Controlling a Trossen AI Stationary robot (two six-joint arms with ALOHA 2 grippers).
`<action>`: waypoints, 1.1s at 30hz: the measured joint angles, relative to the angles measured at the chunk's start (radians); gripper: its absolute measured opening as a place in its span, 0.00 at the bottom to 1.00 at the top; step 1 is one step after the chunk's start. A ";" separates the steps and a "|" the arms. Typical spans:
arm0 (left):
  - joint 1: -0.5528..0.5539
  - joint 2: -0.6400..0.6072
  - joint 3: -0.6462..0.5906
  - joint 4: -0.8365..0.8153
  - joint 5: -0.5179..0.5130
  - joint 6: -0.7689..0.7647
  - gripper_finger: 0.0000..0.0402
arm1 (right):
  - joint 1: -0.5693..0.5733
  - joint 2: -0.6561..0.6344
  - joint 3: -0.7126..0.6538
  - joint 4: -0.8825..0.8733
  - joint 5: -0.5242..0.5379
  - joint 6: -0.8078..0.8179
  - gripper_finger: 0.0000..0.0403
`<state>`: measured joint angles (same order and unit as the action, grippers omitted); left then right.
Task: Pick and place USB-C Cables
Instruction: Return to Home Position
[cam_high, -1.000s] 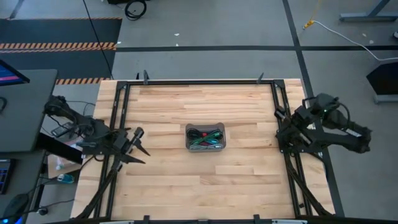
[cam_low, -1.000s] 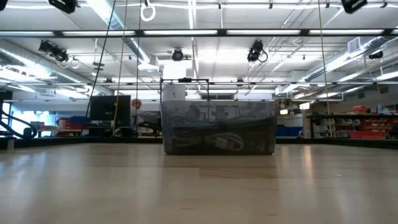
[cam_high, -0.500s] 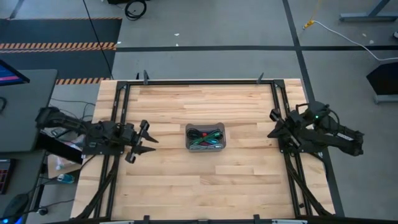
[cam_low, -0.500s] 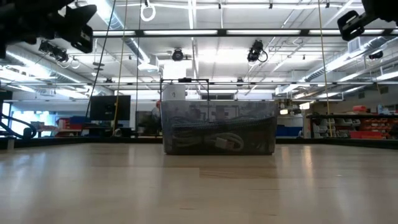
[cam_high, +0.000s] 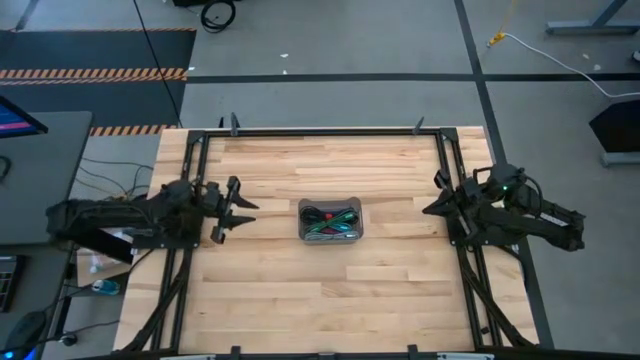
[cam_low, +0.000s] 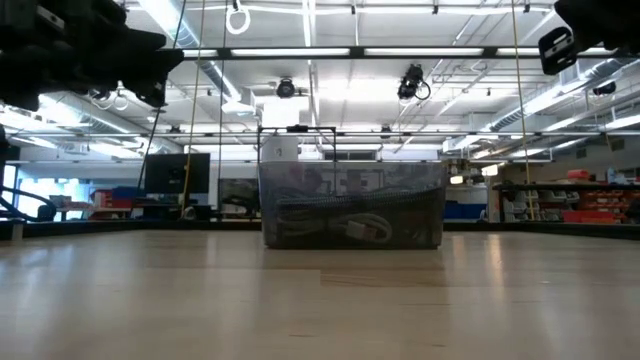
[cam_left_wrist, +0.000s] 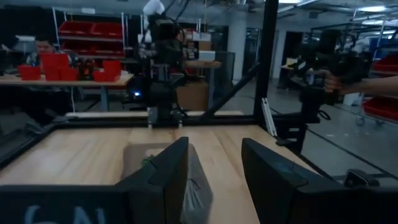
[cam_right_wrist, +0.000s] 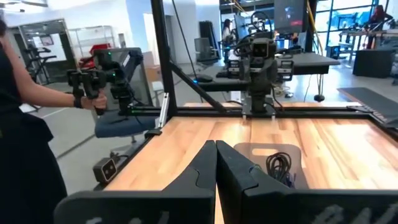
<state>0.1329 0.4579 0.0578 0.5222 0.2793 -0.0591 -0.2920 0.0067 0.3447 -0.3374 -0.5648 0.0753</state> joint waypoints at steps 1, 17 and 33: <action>0.035 0.000 0.000 0.009 0.034 -0.003 0.39 | 0.000 0.000 0.000 0.000 0.000 0.006 0.02; 0.123 -0.001 0.000 0.018 0.205 -0.012 0.39 | 0.000 0.000 0.000 -0.028 0.068 0.027 0.02; 0.118 0.000 0.000 -0.145 -0.068 -0.029 0.39 | 0.000 0.013 -0.035 0.062 0.163 0.002 0.02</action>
<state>0.2512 0.4580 0.0578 0.3773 0.2114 -0.0879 -0.2920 0.0196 0.3101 -0.2752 -0.4014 0.0778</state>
